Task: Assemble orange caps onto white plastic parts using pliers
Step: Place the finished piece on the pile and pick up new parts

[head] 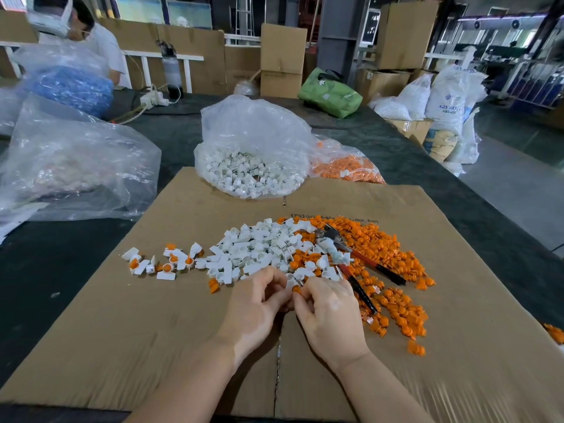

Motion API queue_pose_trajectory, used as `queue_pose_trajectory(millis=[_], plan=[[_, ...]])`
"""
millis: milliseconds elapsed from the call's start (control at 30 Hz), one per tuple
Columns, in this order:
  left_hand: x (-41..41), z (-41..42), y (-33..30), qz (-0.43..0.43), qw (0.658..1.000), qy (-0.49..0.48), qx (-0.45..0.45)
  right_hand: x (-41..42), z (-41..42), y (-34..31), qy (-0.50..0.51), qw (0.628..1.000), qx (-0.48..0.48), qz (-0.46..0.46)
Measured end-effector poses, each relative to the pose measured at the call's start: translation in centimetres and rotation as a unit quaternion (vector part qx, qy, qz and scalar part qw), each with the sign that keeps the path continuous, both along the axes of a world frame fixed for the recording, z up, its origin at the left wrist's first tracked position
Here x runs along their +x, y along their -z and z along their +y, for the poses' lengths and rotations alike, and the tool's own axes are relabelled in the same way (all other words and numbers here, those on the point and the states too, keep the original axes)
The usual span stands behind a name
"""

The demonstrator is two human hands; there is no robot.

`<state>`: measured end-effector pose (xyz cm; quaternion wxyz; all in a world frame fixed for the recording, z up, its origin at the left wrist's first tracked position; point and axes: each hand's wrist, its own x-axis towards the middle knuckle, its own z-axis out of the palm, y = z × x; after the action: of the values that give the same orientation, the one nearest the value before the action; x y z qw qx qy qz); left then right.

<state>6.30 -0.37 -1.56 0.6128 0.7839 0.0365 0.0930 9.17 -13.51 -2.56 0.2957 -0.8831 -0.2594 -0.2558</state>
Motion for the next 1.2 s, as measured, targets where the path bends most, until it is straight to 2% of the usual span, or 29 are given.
queue_pose_trajectory(millis=[200, 333, 467, 1200], plan=[[0.05, -0.06, 0.18, -0.006, 0.998, -0.008, 0.057, 0.03, -0.16, -0.03, -0.008, 0.999, 0.02, 0.038], [0.21, 0.03, 0.06, 0.014, 0.998, -0.039, -0.057, 0.11, -0.2, -0.23, -0.02, 0.996, 0.054, 0.065], [0.48, 0.47, 0.16, 0.04, 0.988, -0.035, -0.142, -0.26, -0.09, -0.5, -0.039, 0.997, 0.057, 0.044], [0.75, 0.67, 0.91, 0.022, 0.985, -0.011, -0.171, -0.09, -0.16, -0.75, -0.057, 0.997, 0.054, 0.011]])
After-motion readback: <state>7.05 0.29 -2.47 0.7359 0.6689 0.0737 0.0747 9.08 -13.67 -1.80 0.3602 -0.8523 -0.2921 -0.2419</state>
